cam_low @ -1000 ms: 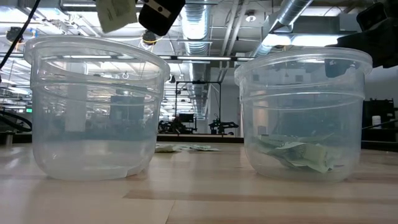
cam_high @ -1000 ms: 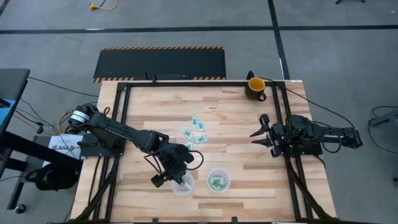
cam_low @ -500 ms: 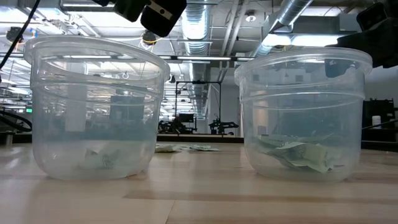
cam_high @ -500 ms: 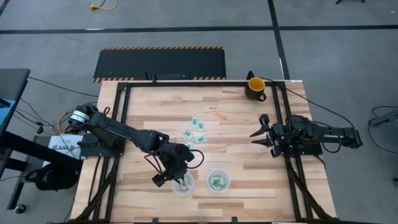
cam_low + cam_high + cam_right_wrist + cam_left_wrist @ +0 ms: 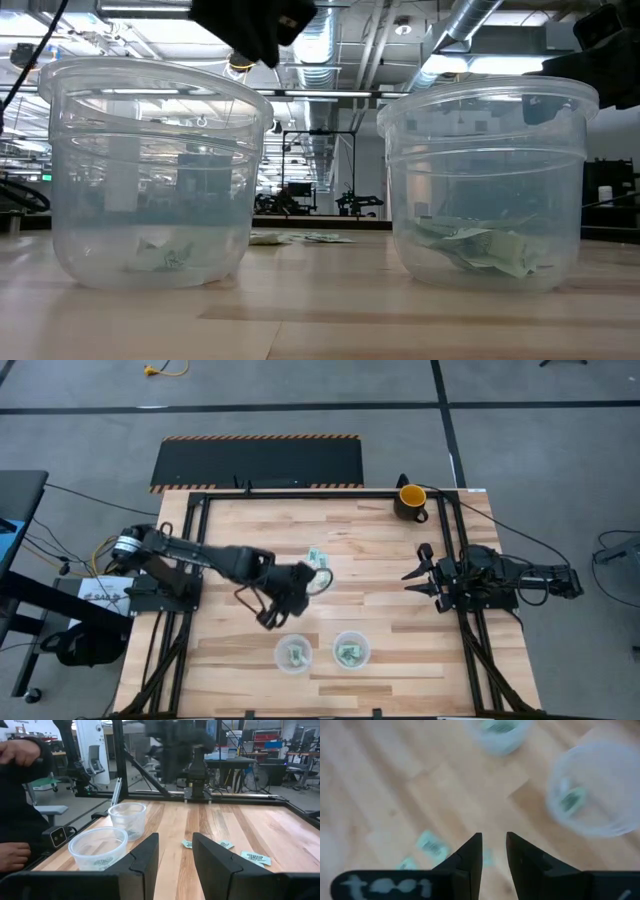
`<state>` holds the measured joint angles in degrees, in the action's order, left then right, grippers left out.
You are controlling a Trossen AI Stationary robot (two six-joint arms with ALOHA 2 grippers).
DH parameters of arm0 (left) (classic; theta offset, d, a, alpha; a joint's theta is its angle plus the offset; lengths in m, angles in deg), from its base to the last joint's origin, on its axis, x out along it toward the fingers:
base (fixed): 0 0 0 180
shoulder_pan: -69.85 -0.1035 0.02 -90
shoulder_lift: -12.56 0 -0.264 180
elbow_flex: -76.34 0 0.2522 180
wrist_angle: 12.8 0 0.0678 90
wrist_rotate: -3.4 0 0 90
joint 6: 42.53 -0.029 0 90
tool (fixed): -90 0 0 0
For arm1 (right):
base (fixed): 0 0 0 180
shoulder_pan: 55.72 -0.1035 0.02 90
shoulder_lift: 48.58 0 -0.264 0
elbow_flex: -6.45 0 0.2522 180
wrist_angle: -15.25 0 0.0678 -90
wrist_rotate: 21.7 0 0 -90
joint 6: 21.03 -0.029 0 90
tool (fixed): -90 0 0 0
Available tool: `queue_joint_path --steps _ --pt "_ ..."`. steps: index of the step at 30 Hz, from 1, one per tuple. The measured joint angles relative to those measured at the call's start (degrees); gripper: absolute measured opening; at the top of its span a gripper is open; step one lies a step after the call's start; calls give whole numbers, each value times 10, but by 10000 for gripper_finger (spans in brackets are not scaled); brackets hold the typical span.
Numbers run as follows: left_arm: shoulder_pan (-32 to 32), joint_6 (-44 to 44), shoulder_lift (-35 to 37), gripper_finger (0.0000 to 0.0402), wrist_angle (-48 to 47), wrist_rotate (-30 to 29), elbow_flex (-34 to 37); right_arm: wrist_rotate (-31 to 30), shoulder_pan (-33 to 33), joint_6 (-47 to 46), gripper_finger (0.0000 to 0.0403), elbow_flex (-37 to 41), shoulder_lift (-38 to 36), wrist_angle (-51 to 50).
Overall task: Pick and place Stevia / Truvia into bins
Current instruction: Put the white stevia pack into the left transparent basket
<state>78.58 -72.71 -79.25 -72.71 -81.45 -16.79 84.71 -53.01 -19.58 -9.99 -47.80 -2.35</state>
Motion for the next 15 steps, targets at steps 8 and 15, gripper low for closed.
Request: queue_joint_path --steps 8,15 --pt "-94 -61 0 78 -30 1 0 0 0 0 113 0 0 0" --pt "-149 -104 -13 78 -30 60 0 0 0 0 113 0 0 0"
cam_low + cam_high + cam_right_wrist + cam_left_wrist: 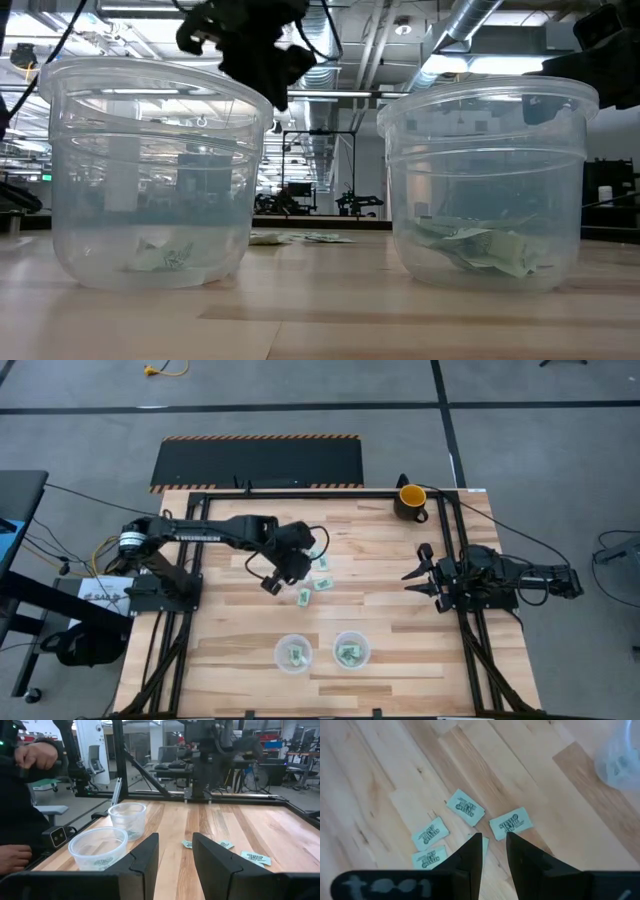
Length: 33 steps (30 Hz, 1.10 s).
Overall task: Pick and place Stevia / Truvia into bins
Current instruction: Put the white stevia pack into the left transparent basket
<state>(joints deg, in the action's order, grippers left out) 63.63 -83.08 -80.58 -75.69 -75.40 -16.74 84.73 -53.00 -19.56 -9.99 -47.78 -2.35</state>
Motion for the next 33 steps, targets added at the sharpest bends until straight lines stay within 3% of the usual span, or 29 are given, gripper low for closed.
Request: queue_joint_path --steps 23,33 --pt "-47 -82 -149 78 2 -11 0 0 0 0 113 0 0 0" --pt "-54 -79 -158 81 13 -45 0 0 0 0 113 0 0 0"
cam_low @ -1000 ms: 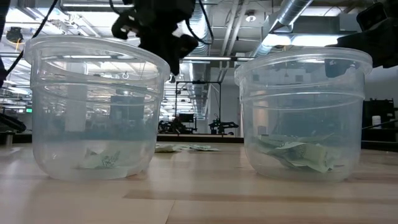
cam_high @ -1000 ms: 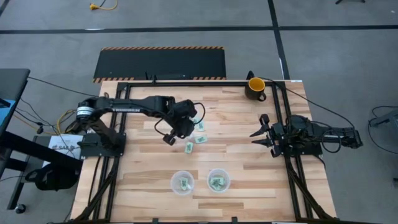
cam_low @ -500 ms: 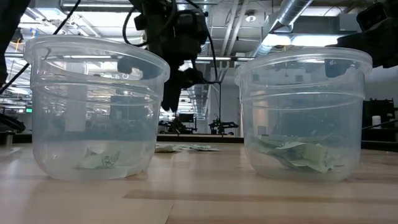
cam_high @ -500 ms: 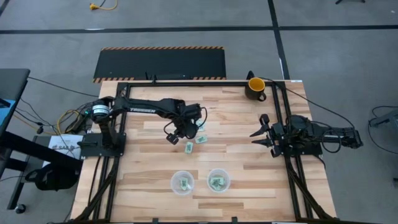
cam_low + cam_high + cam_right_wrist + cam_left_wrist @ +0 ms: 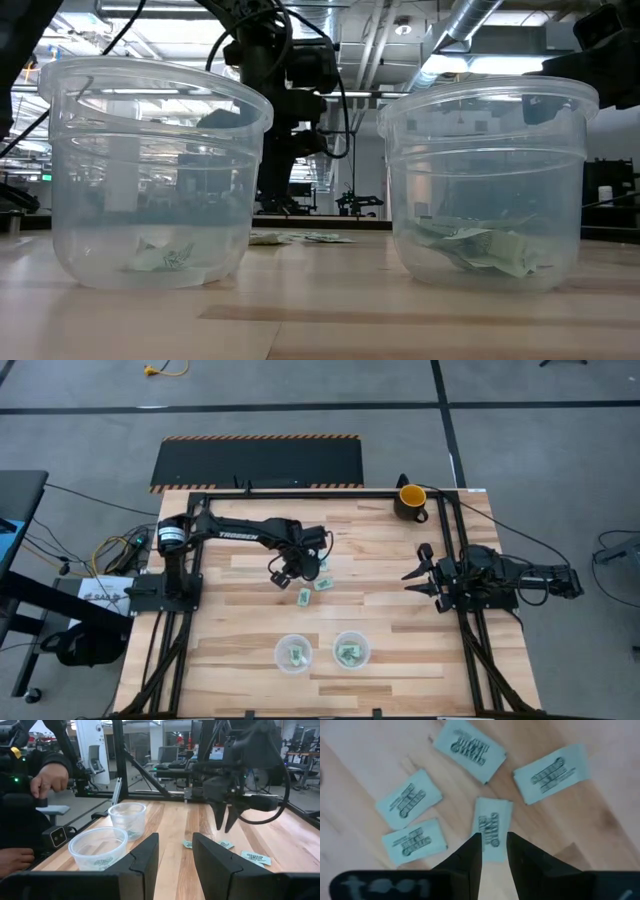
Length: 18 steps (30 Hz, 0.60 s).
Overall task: Pick and place Stevia / Truvia into bins
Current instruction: Put the white stevia pack into the left transparent basket
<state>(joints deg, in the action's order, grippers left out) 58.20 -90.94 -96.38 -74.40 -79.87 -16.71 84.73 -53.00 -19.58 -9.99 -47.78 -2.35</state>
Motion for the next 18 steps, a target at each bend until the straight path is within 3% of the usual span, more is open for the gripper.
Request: queue_joint_path --steps 11,18 --pt "1 3 0 150 51 -26 36 0 0 0 113 0 0 0" --pt "5 10 0 165 74 -23 49 0 0 0 113 0 0 0"
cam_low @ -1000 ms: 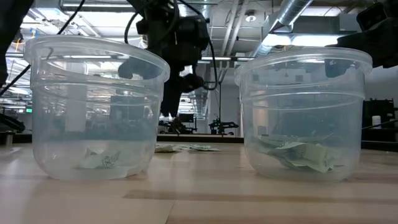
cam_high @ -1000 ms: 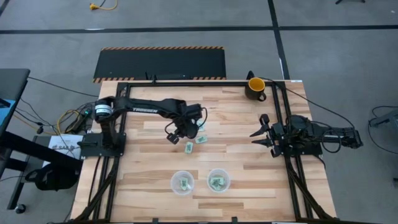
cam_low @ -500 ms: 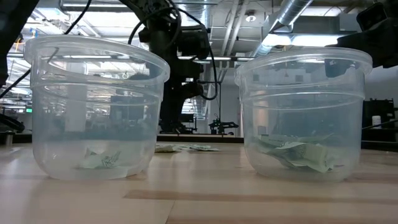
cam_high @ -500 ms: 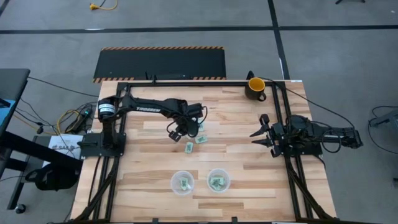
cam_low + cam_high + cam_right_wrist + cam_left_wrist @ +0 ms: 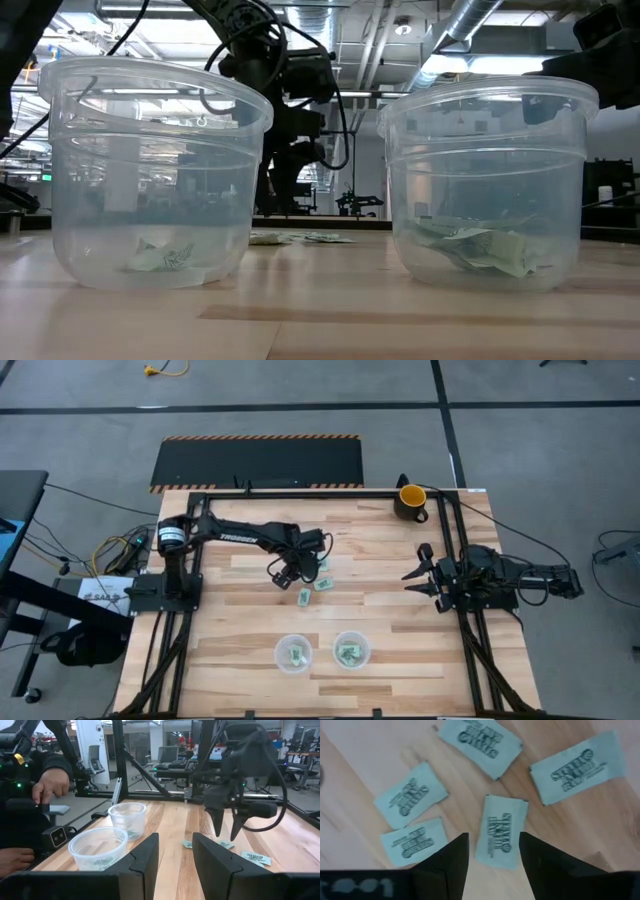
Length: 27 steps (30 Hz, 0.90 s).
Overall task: Pick and place Stevia / Truvia into bins
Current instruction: Put the white stevia pack into the left transparent basket
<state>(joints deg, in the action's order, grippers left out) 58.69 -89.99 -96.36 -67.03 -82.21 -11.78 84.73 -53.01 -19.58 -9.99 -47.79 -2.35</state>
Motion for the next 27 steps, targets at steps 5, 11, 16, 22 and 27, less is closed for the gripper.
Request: queue_joint_path --steps 5,11,16,22,27 --pt "3 0 0 165 16 3 18 0 0 0 113 0 0 0" --pt "3 3 0 165 19 3 19 0 0 0 113 0 0 0" --pt "3 4 0 165 19 3 19 0 0 0 113 0 0 0" --pt "3 11 0 165 19 3 19 0 0 0 113 0 0 0" --pt "3 13 0 165 19 3 19 0 0 0 113 0 0 0"
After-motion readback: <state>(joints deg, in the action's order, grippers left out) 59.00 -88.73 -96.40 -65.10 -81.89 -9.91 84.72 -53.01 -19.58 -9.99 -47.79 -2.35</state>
